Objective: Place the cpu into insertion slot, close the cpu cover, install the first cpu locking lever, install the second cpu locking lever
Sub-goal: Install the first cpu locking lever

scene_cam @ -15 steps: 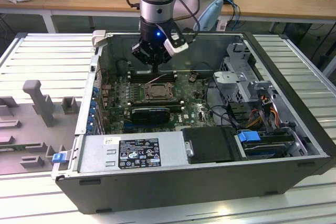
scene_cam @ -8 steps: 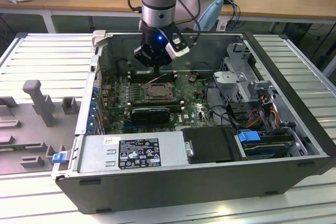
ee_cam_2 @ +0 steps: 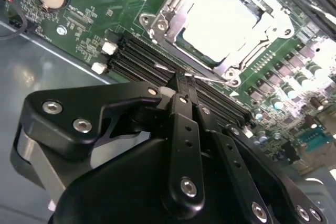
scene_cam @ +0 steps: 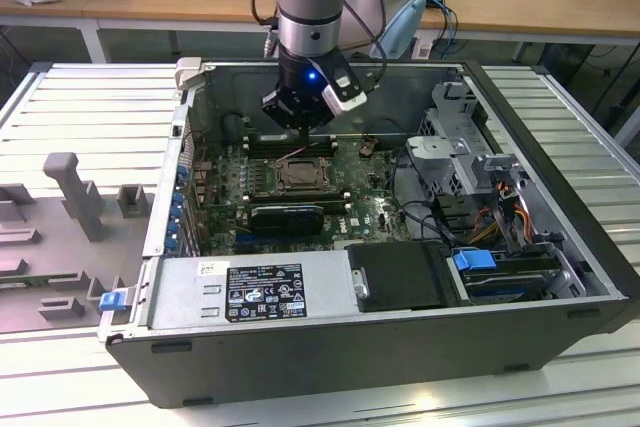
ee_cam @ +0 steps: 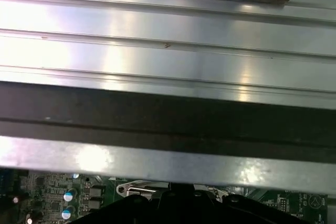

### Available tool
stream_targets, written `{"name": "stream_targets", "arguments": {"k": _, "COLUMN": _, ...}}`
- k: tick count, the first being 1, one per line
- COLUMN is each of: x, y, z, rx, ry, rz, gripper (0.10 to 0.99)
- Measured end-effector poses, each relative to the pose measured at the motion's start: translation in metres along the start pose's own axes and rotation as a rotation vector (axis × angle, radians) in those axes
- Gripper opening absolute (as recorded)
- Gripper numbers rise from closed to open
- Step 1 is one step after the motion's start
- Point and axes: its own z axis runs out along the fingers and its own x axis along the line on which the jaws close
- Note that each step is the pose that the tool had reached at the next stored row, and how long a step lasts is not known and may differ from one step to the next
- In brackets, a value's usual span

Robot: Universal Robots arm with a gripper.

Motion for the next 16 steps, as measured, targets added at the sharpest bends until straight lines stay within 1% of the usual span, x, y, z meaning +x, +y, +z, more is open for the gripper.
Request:
{"name": "stream_targets", "arguments": {"k": 2, "x": -0.0033, "y": -0.0004, "z": 0.0035, "rx": 0.000, "ry": -0.0001, "rz": 0.000, "gripper": 0.106}}
{"name": "stream_targets", "arguments": {"k": 5, "x": -0.0092, "y": -0.0016, "z": 0.0116, "rx": 0.000, "ry": 0.0000, "rz": 0.000, "gripper": 0.106}}
{"name": "stream_targets", "arguments": {"k": 6, "x": -0.0099, "y": -0.0017, "z": 0.0126, "rx": 0.000, "ry": 0.0000, "rz": 0.000, "gripper": 0.106}}
{"name": "stream_targets", "arguments": {"k": 10, "x": -0.0117, "y": -0.0022, "z": 0.0160, "rx": 0.000, "ry": -0.0001, "rz": 0.000, "gripper": 0.106}}
{"name": "stream_targets", "arguments": {"k": 16, "x": -0.0119, "y": -0.0026, "z": 0.0207, "rx": 0.000, "ry": 0.0000, "rz": 0.000, "gripper": 0.106}}
